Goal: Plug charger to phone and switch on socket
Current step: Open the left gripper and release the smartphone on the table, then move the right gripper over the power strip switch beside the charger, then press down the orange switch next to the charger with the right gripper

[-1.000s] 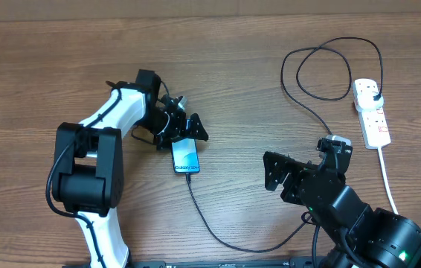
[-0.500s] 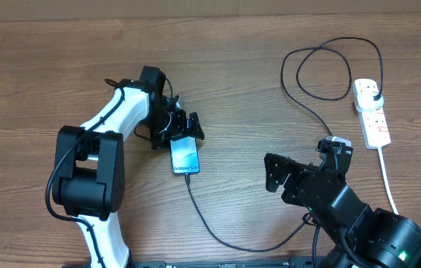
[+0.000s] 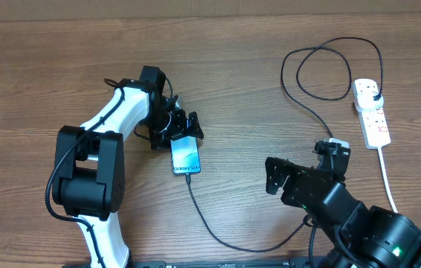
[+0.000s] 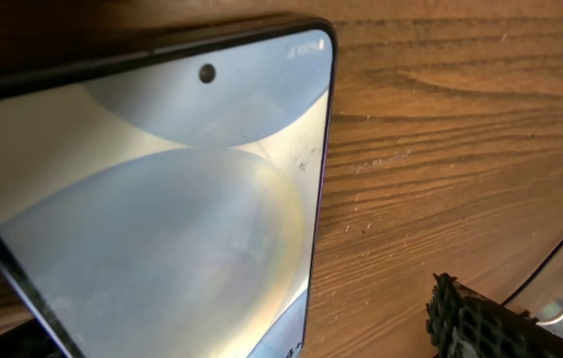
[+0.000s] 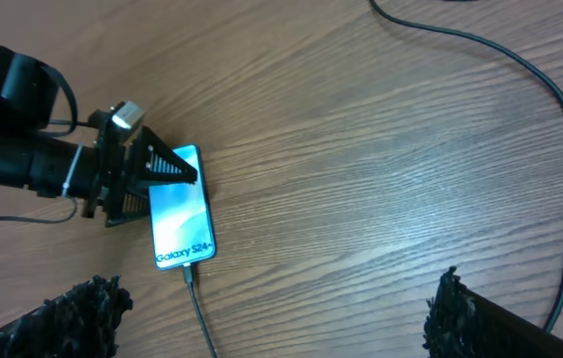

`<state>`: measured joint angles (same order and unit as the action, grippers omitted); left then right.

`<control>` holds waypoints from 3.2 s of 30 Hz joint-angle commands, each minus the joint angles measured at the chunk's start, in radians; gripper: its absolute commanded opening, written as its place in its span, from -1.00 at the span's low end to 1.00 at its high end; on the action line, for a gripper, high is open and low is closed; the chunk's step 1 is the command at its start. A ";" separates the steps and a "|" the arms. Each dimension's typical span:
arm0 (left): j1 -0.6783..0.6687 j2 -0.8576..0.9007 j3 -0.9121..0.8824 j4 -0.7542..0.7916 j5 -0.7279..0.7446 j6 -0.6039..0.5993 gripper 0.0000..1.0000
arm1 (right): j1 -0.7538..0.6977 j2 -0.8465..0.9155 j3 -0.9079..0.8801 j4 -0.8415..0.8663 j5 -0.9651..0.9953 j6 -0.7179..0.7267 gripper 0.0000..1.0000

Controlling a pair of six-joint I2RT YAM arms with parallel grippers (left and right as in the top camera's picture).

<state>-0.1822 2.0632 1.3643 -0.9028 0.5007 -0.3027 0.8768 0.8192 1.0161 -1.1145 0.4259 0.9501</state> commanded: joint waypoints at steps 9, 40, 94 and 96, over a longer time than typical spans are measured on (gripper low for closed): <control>0.026 0.140 -0.085 0.142 -0.126 -0.015 0.99 | -0.002 0.061 0.024 0.003 0.014 0.012 1.00; 0.006 -0.521 -0.068 0.018 -0.309 -0.055 0.99 | -0.375 0.138 0.024 -0.151 -0.020 0.070 -0.76; -0.088 -1.279 -0.068 -0.467 -0.765 -0.154 1.00 | -1.359 1.153 0.528 0.160 -0.447 -0.354 -0.92; -0.066 -1.305 -0.068 -0.466 -0.765 -0.154 0.99 | -1.372 1.154 0.528 0.164 -0.451 -0.358 -0.92</control>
<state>-0.2787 0.7994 1.2976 -1.3685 -0.2447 -0.4431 -0.4706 1.9694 1.5166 -0.9592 -0.0223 0.6083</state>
